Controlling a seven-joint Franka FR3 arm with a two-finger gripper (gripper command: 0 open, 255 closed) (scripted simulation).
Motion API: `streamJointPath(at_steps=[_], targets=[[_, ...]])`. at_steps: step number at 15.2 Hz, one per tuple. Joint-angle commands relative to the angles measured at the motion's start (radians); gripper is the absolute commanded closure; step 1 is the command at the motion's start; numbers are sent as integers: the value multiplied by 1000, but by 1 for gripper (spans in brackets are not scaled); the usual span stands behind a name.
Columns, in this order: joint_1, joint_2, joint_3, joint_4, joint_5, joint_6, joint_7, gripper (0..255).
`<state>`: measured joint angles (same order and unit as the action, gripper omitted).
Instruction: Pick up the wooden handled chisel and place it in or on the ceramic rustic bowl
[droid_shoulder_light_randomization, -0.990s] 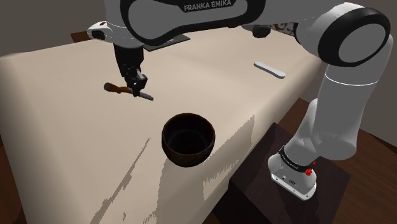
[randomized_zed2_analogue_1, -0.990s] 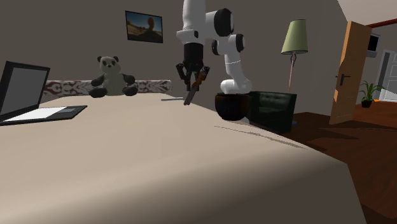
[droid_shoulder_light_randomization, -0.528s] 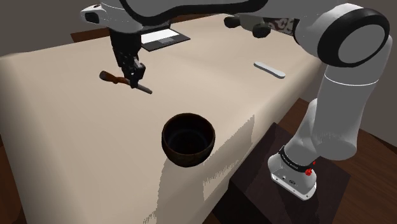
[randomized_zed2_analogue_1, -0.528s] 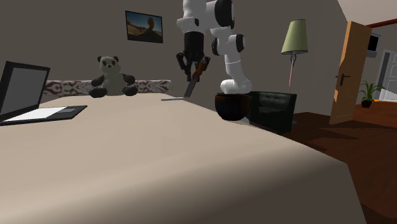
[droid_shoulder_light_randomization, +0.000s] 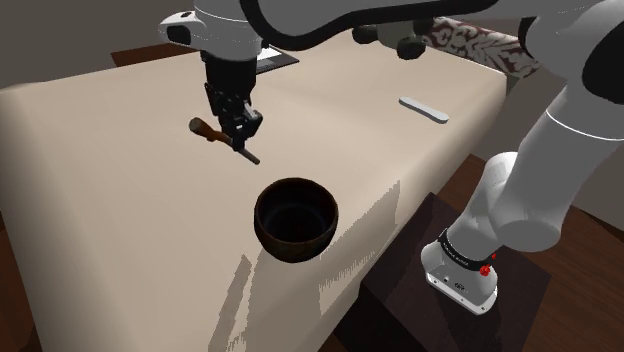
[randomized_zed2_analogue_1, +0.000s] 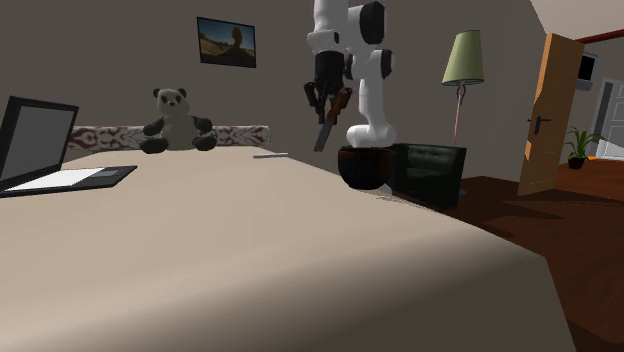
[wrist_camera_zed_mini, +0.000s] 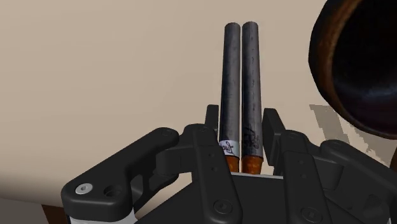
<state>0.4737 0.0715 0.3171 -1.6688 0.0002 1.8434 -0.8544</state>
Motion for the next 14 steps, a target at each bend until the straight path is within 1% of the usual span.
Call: streamJointPath(at_steps=[1,6,11,14], targets=[[1,-79,5,-88,25,12,3,255],[22,-265,17,-276,85,25,19,255],[58,-442,28,-428,143,9,42,255],[60,-442,31,-468,145,49,41,255]])
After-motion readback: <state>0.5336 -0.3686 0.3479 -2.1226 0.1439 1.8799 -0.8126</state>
